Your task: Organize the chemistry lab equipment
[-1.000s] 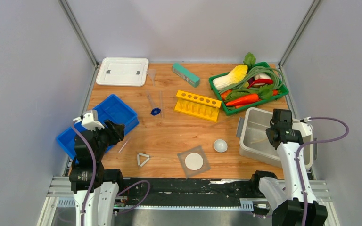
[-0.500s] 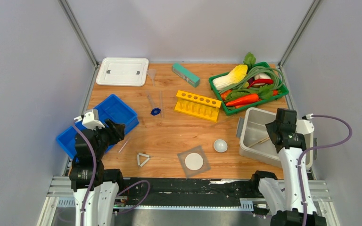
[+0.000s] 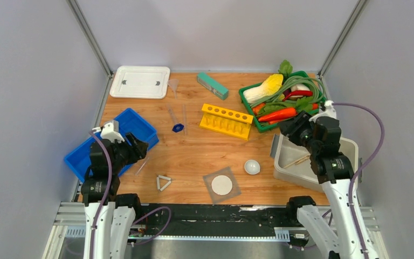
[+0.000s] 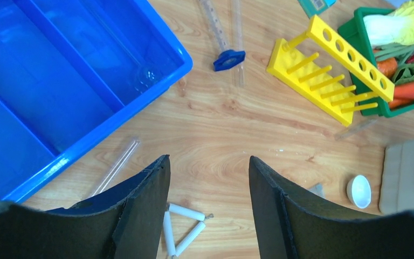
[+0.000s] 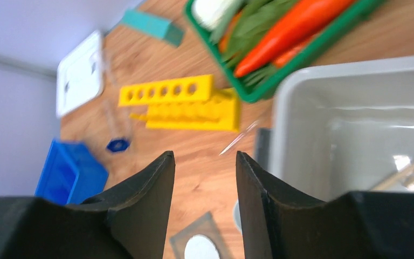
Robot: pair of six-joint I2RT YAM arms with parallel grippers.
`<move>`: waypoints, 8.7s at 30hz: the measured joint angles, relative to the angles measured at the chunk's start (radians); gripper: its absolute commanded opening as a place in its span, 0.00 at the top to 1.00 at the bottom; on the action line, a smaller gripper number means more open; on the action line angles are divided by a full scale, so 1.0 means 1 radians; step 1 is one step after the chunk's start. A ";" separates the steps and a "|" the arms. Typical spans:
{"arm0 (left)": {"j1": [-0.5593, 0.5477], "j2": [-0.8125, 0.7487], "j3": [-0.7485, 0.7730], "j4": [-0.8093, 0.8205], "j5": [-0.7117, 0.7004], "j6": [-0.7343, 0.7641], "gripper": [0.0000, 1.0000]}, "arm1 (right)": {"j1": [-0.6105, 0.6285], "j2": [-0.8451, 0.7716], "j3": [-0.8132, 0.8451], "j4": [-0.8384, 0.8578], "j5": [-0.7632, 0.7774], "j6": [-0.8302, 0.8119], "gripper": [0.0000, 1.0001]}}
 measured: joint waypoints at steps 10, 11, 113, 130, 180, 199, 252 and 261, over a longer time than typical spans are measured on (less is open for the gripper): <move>0.000 0.159 0.035 -0.100 0.054 -0.034 0.39 | 0.531 0.187 0.082 0.109 0.008 -0.081 0.48; 0.000 0.164 0.048 -0.110 0.060 -0.030 0.39 | 0.591 0.235 0.089 0.128 0.021 -0.084 0.48; -0.529 0.095 0.135 -0.157 -0.262 0.161 0.40 | 0.627 0.403 0.335 -0.423 0.781 -0.125 1.00; -0.529 0.073 0.128 -0.156 -0.262 0.161 0.40 | 0.044 0.356 -0.045 -0.260 0.514 -0.104 1.00; -0.529 0.324 -0.060 0.045 0.061 -0.019 0.47 | 0.863 0.534 -0.101 0.076 0.064 -0.086 0.16; -0.652 0.433 -0.311 0.443 0.101 -0.275 0.65 | 0.881 0.627 -0.222 0.269 0.011 -0.051 0.02; -0.862 0.780 -0.367 0.782 0.053 -0.401 0.83 | 0.812 0.536 -0.453 0.717 -0.202 0.254 0.37; -0.867 0.745 -0.362 0.726 0.024 -0.399 0.83 | 0.799 0.509 -0.454 0.691 -0.174 0.263 0.84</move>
